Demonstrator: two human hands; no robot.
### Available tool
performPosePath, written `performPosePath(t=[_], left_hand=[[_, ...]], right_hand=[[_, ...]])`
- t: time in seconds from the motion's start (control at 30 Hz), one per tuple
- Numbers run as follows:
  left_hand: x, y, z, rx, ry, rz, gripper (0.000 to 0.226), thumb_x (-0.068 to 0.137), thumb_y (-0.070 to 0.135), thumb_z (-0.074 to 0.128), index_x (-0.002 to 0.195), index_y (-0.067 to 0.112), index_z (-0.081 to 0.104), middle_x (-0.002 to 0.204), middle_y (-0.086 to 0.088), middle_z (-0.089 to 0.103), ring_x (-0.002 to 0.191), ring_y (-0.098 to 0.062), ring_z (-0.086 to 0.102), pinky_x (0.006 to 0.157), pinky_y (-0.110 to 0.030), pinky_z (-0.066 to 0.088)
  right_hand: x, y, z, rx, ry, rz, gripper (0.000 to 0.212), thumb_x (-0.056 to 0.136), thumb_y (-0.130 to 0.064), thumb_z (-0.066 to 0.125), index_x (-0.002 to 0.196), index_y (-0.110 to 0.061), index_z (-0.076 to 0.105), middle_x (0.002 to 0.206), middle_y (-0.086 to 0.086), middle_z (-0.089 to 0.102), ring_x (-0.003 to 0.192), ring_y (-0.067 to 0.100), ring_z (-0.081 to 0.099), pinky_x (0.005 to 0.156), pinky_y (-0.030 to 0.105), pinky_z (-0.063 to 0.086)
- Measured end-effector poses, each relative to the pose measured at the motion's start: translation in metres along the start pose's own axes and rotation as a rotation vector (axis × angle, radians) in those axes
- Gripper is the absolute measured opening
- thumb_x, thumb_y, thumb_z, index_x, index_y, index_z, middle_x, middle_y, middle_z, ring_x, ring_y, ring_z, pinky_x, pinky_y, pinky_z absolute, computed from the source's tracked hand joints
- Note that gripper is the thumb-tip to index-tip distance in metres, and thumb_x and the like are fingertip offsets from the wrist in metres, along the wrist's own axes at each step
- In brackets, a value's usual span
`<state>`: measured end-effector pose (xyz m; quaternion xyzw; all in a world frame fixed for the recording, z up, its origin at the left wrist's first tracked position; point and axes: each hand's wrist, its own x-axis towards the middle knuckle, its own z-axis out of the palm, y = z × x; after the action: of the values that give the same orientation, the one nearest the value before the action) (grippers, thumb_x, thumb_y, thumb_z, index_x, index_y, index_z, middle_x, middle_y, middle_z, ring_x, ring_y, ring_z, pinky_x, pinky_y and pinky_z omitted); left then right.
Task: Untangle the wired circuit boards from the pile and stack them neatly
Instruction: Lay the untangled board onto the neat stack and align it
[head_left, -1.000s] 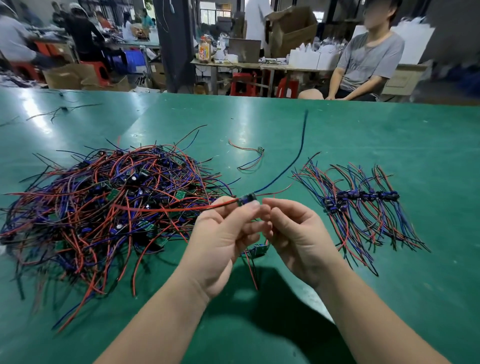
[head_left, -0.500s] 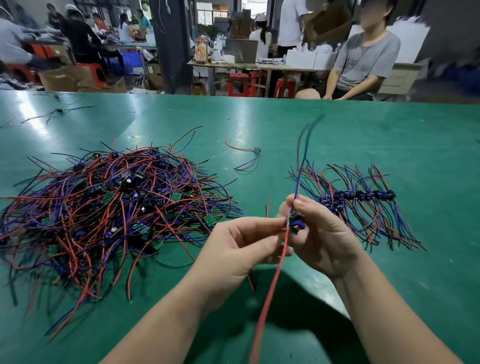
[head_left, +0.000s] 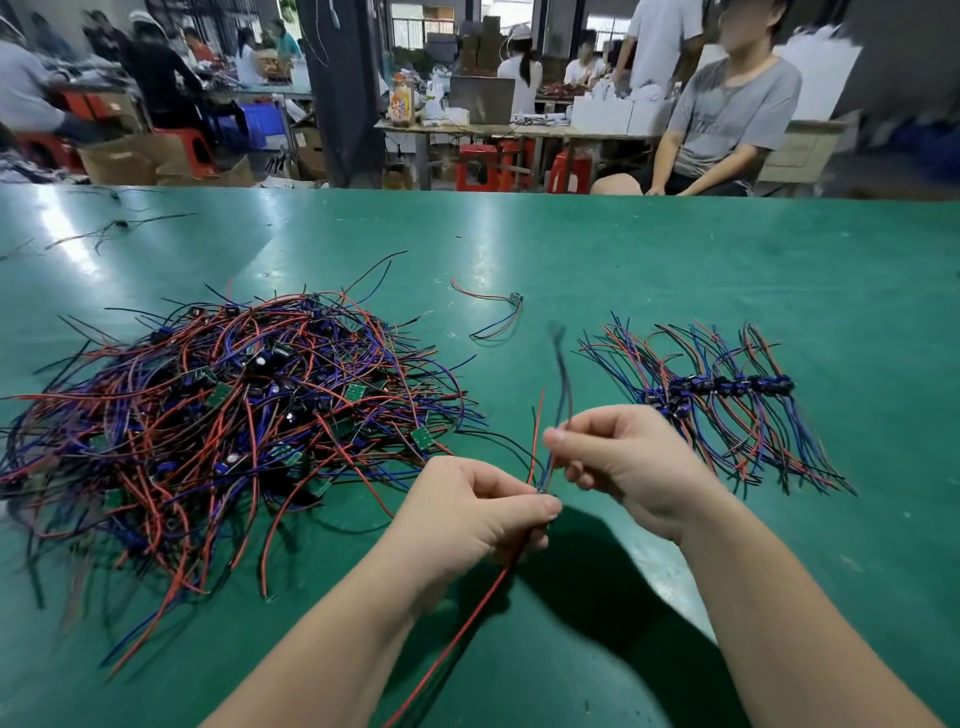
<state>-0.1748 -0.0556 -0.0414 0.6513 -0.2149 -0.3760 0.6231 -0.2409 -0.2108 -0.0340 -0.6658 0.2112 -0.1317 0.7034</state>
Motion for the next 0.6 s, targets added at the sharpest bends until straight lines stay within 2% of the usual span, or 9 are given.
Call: performPosePath(t=[0.17,0.23,0.37,0.47,0.53,0.6], left_hand=[[-0.007,0.000,0.009,0.075,-0.161,-0.053,0.011,0.076,0.008,0.077,0.071,0.004,0.069,0.056,-0.009,0.066,0.043,-0.009,0.059,0.041,-0.013,0.040],[-0.009,-0.001,0.013,0.087,-0.179,-0.062,0.011,0.076,0.008,0.077,0.074,0.002,0.069,0.057,-0.008,0.066,0.043,-0.009,0.060,0.040,-0.013,0.040],[-0.007,-0.001,0.012,0.063,-0.158,-0.070,0.010,0.077,0.009,0.076,0.074,0.002,0.069,0.058,-0.008,0.067,0.045,-0.010,0.060,0.043,-0.015,0.043],[-0.004,-0.001,0.004,0.048,-0.140,-0.064,0.009,0.075,0.012,0.077,0.070,0.008,0.071,0.063,-0.010,0.069,0.051,-0.012,0.064,0.047,-0.017,0.047],[-0.003,-0.001,0.000,0.033,-0.105,-0.051,0.010,0.075,0.012,0.077,0.068,0.009,0.071,0.064,-0.011,0.070,0.054,-0.014,0.065,0.048,-0.018,0.048],[0.000,0.000,-0.002,-0.021,-0.021,-0.011,0.010,0.073,0.012,0.079,0.069,0.009,0.070,0.064,-0.010,0.070,0.055,-0.015,0.066,0.049,-0.018,0.050]], right_hand=[[0.009,-0.011,-0.040,0.357,0.272,0.134,0.011,0.068,-0.005,0.072,0.072,-0.006,0.062,0.052,0.002,0.062,0.041,0.003,0.056,0.037,0.011,0.042],[0.011,-0.011,-0.050,0.479,0.349,0.158,0.006,0.075,-0.001,0.068,0.073,-0.004,0.063,0.051,0.002,0.063,0.042,0.004,0.060,0.039,0.010,0.044],[0.015,-0.005,-0.052,0.608,0.395,0.116,0.028,0.083,0.000,0.064,0.057,-0.006,0.070,0.054,0.003,0.066,0.047,0.005,0.064,0.043,0.010,0.048],[0.016,-0.005,-0.047,0.721,0.455,0.009,0.012,0.084,0.000,0.065,0.072,-0.004,0.065,0.062,0.005,0.067,0.052,0.006,0.066,0.048,0.010,0.050],[0.016,-0.004,-0.047,0.730,0.557,-0.097,0.011,0.085,0.001,0.064,0.078,-0.005,0.059,0.072,0.009,0.064,0.054,0.009,0.066,0.052,0.013,0.052],[0.013,-0.003,-0.040,0.556,0.586,-0.123,0.015,0.086,-0.002,0.065,0.077,-0.008,0.054,0.071,0.009,0.059,0.050,0.011,0.063,0.049,0.017,0.051]])
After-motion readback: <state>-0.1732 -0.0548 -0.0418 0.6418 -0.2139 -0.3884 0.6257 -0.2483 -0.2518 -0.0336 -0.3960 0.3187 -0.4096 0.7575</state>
